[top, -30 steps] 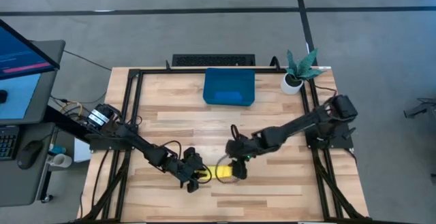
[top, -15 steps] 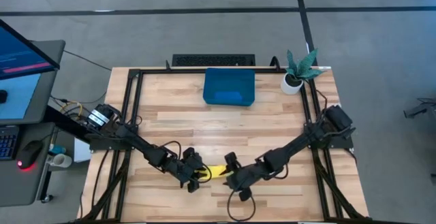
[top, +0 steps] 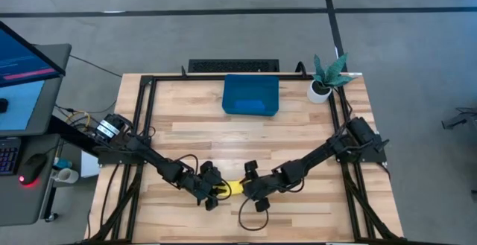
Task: Roll microfiber towels into tight, uniform cylinder then place into a basket
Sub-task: Put the yellow rolled microfiber cloth into the blue bin
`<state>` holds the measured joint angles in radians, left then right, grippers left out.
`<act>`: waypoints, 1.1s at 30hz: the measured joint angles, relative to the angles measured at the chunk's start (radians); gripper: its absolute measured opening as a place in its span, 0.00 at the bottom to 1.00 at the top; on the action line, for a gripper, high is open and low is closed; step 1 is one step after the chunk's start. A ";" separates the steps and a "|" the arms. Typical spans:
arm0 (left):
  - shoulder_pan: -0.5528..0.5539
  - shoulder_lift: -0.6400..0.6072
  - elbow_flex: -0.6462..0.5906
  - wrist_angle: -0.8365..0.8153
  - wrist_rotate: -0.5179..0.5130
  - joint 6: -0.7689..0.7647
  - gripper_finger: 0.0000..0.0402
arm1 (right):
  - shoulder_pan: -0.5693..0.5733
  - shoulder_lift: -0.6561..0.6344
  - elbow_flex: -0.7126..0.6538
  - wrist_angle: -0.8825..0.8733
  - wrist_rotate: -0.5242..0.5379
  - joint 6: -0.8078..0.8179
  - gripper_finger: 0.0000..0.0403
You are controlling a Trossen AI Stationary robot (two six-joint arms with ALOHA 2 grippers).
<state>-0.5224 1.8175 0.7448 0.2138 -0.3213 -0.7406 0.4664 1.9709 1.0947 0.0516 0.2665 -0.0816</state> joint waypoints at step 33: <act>-0.075 -0.234 0.010 -0.021 -0.172 0.451 0.28 | -0.044 0.039 0.005 -0.168 -0.063 0.236 0.17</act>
<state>-0.5978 1.5840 0.7551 0.1932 -0.4933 -0.2901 0.4226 2.0102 1.0992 -0.1165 0.2032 0.1542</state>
